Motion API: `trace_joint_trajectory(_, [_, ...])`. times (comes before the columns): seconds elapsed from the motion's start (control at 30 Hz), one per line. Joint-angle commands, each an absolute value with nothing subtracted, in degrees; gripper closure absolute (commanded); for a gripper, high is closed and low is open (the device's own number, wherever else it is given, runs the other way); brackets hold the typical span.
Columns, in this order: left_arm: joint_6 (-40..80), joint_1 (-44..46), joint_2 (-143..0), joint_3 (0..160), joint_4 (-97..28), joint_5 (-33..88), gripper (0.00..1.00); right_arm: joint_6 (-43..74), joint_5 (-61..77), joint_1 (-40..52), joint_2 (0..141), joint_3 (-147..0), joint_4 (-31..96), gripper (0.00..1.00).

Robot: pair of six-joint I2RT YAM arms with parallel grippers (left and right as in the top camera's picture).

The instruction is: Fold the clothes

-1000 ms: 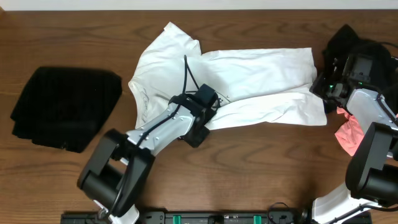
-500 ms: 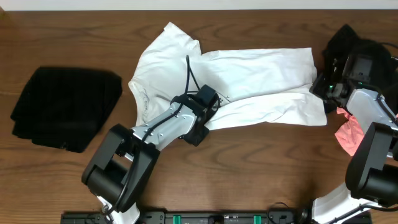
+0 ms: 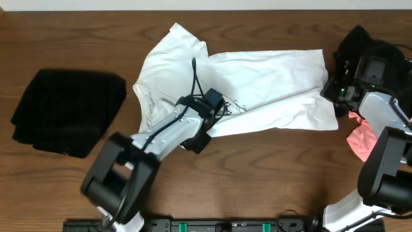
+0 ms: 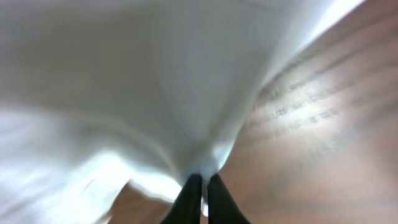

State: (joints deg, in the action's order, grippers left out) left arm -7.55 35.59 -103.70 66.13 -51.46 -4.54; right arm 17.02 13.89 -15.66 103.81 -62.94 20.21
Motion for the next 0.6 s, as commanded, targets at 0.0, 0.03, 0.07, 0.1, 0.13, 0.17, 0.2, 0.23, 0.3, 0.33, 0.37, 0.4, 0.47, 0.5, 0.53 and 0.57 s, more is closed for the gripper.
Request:
trace_joint_trajectory(0.0, [-7.7, 35.6, -97.5, 70.6, -53.0, -5.6, 0.94, 17.1, 13.5, -15.5, 104.2, -63.7, 20.3, 0.99])
trace_joint_trajectory(0.03, [-7.7, 35.5, -95.9, 71.2, -53.1, -5.6, 0.94, 17.1, 13.5, -15.5, 104.2, -63.7, 20.3, 0.99])
trace_joint_trajectory(0.07, [-7.8, 35.5, -94.9, 71.5, -52.9, -5.7, 0.94, 17.1, 13.5, -15.5, 104.2, -63.7, 20.3, 0.99])
trace_joint_trajectory(0.1, [-8.0, 35.4, -93.7, 71.8, -52.4, -5.7, 0.94, 17.1, 13.5, -15.5, 104.2, -63.7, 20.3, 0.99])
trace_joint_trajectory(0.13, [-8.7, 35.3, -92.9, 71.9, -51.7, -5.7, 0.94, 17.1, 13.5, -15.5, 104.2, -63.7, 20.3, 0.99])
trace_joint_trajectory(0.17, [-9.7, 35.1, -92.2, 71.9, -50.9, -5.7, 0.94, 17.1, 13.5, -15.5, 104.2, -63.7, 20.3, 0.99])
trace_joint_trajectory(0.2, [-10.9, 34.8, -91.9, 71.9, -50.2, -5.7, 0.94, 17.1, 13.5, -15.5, 104.2, -63.7, 20.3, 0.99])
trace_joint_trajectory(0.23, [-11.9, 34.5, -91.9, 71.9, -49.5, -5.7, 0.94, 17.1, 13.5, -15.5, 104.2, -63.7, 20.3, 0.99])
trace_joint_trajectory(0.3, [-13.8, 33.3, -92.2, 71.9, -47.9, -5.7, 0.94, 17.1, 13.5, -15.5, 104.2, -63.7, 20.3, 0.99])
trace_joint_trajectory(0.33, [-14.4, 32.8, -92.3, 71.9, -47.2, -5.7, 0.94, 17.1, 13.5, -15.5, 104.2, -63.7, 20.4, 0.99])
trace_joint_trajectory(0.37, [-15.0, 32.2, -92.5, 71.9, -46.1, -5.7, 0.94, 17.1, 13.5, -15.5, 104.2, -63.7, 20.4, 0.99])
trace_joint_trajectory(0.4, [-15.9, 31.4, -92.5, 71.9, -44.9, -5.7, 0.94, 17.1, 13.5, -15.5, 104.2, -63.7, 20.4, 0.99])
trace_joint_trajectory(0.47, [-17.5, 29.7, -92.6, 71.9, -41.7, -5.7, 0.95, 17.1, 13.5, -15.5, 104.2, -63.7, 20.7, 0.99])
trace_joint_trajectory(0.5, [-18.0, 28.9, -92.7, 71.9, -40.1, -5.6, 0.94, 17.1, 13.5, -15.5, 104.2, -63.7, 20.8, 0.99])
trace_joint_trajectory(0.53, [-18.4, 28.2, -92.7, 71.9, -38.6, -5.6, 0.94, 17.1, 13.5, -15.5, 104.2, -63.7, 21.1, 0.99])
trace_joint_trajectory(0.57, [-18.6, 27.4, -92.9, 71.9, -36.8, -5.6, 0.94, 17.1, 13.5, -15.5, 104.2, -63.7, 21.3, 0.99])
